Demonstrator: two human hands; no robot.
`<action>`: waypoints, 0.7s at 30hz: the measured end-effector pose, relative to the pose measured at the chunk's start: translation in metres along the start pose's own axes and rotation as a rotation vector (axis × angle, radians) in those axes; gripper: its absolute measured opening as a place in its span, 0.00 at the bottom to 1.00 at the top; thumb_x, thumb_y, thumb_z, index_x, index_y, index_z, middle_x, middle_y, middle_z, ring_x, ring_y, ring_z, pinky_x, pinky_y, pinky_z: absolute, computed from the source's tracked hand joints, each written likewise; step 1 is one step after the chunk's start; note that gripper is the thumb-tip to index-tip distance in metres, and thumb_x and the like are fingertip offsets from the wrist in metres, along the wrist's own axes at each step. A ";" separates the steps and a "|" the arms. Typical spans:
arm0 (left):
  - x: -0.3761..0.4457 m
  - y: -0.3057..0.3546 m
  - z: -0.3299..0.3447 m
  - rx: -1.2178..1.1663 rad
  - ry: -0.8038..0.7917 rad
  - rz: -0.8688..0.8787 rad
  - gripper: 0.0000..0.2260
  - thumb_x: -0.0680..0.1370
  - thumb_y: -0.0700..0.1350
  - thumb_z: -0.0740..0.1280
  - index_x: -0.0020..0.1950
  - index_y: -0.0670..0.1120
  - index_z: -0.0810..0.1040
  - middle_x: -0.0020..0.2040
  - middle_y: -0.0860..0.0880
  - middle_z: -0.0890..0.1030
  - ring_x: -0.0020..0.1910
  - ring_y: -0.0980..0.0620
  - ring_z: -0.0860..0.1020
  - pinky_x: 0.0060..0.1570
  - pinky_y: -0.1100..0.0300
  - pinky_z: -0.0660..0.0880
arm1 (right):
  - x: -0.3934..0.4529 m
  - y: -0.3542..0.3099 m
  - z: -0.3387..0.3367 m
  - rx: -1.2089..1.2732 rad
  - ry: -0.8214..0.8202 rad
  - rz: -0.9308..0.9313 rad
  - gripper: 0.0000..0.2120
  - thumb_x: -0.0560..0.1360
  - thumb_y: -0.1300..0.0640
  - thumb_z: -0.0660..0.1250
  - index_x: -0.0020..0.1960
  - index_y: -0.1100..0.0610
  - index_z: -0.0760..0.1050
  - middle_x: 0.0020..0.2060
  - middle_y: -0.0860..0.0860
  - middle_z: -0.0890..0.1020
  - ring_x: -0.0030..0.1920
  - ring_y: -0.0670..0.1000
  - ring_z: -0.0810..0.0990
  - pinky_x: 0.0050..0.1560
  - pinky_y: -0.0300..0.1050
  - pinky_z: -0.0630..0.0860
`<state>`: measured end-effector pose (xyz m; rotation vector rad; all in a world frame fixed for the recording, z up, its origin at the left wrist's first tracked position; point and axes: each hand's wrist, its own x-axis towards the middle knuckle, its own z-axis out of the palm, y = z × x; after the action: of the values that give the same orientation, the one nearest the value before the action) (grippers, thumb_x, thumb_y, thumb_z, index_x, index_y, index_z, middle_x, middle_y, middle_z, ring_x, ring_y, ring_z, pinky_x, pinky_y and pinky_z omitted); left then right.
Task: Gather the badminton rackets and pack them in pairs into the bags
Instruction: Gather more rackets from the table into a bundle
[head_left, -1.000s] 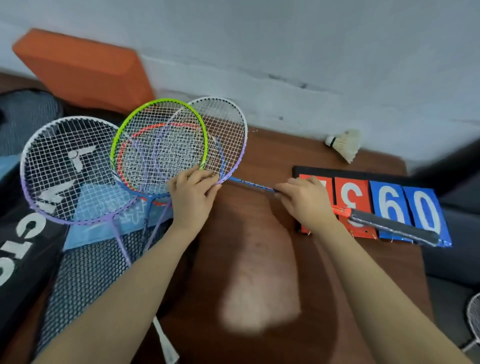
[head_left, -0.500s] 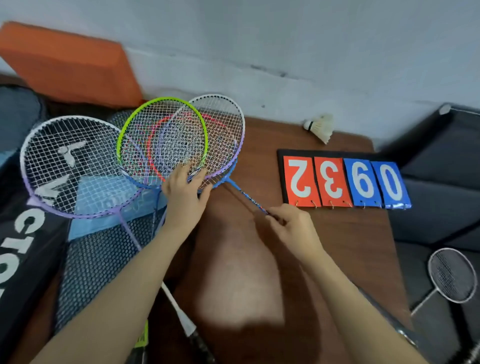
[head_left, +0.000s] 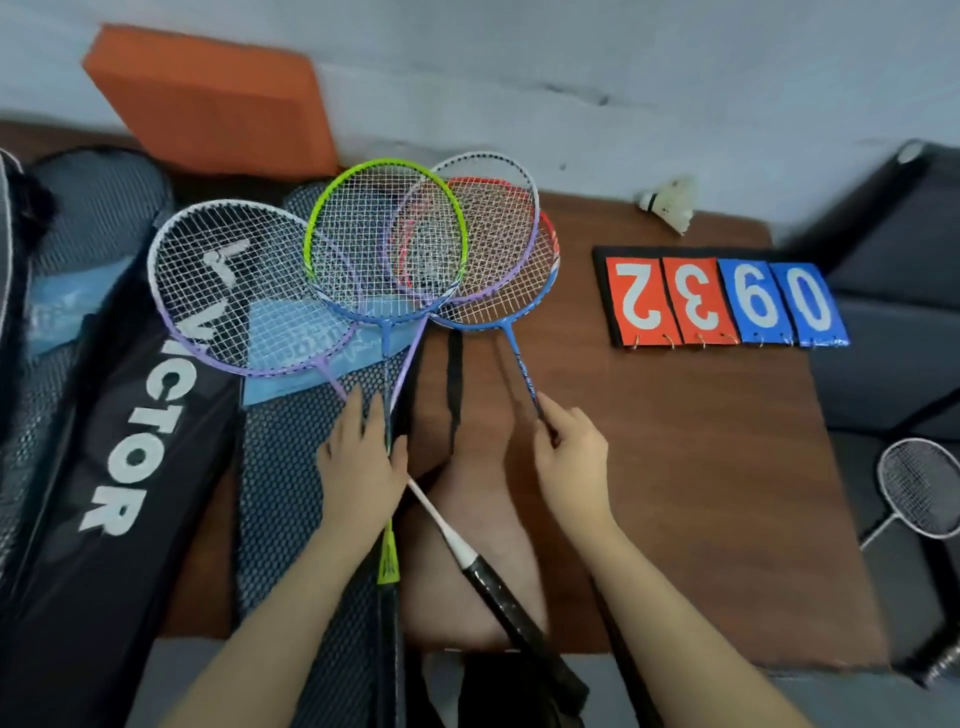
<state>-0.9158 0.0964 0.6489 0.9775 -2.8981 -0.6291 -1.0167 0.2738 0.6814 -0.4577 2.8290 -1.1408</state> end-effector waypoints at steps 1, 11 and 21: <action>-0.001 -0.004 0.001 -0.006 -0.004 0.037 0.25 0.77 0.47 0.64 0.72 0.41 0.64 0.74 0.40 0.60 0.70 0.38 0.63 0.61 0.38 0.64 | -0.007 -0.004 0.001 -0.004 0.016 0.017 0.17 0.74 0.67 0.62 0.61 0.57 0.77 0.34 0.47 0.69 0.38 0.51 0.71 0.39 0.37 0.64; -0.003 -0.010 -0.006 -0.174 0.059 0.189 0.24 0.75 0.38 0.64 0.71 0.40 0.66 0.67 0.40 0.71 0.62 0.37 0.68 0.61 0.46 0.66 | -0.047 -0.024 -0.007 -0.001 0.066 0.094 0.16 0.73 0.68 0.62 0.59 0.60 0.77 0.40 0.55 0.79 0.42 0.51 0.74 0.43 0.33 0.62; 0.000 -0.006 -0.019 -0.057 0.026 0.200 0.18 0.76 0.42 0.65 0.65 0.41 0.73 0.67 0.38 0.69 0.60 0.34 0.68 0.55 0.41 0.67 | -0.089 -0.028 -0.016 0.063 0.138 0.266 0.16 0.74 0.67 0.60 0.60 0.58 0.75 0.43 0.50 0.77 0.47 0.49 0.74 0.46 0.33 0.63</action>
<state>-0.9099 0.0850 0.6641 0.6722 -2.8874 -0.6745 -0.9275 0.2916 0.7074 0.0040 2.8438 -1.2425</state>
